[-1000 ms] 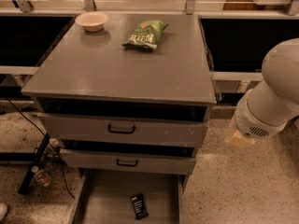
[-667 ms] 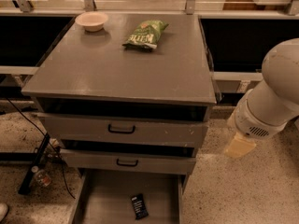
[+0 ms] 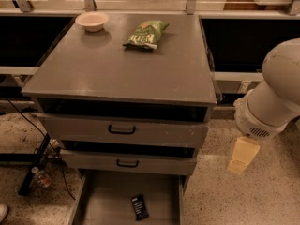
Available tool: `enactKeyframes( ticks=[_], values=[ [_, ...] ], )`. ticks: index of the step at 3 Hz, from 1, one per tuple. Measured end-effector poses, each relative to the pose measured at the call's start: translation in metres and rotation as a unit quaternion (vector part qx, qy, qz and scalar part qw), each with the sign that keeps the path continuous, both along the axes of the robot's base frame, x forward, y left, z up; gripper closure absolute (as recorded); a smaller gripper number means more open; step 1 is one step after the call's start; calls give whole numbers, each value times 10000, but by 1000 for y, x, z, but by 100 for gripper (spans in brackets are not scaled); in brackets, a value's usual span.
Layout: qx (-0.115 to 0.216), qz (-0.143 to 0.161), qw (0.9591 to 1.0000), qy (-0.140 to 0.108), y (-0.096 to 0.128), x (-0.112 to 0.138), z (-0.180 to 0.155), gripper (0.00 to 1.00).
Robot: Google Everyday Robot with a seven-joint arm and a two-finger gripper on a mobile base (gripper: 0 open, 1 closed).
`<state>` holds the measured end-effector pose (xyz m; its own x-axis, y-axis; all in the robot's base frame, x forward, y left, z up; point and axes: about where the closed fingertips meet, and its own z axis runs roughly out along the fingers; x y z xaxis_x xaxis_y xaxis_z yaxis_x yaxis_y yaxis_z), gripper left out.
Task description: Pick rxbar blueberry from bottom drawer and place on counter
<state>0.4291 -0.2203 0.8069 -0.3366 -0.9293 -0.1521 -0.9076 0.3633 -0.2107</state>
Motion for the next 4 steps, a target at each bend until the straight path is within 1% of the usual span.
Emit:
enactKeyframes(
  ticks=[1,2,3,4],
  values=[
    [172,-134,9997,140,5,-2,-23,0],
    [251,-195,9990,321,9,-2,-47,0],
    [347,-253,9970,639,10,2,-81,0],
    [347,-253,9970,639,10,2,-81,0]
  ],
)
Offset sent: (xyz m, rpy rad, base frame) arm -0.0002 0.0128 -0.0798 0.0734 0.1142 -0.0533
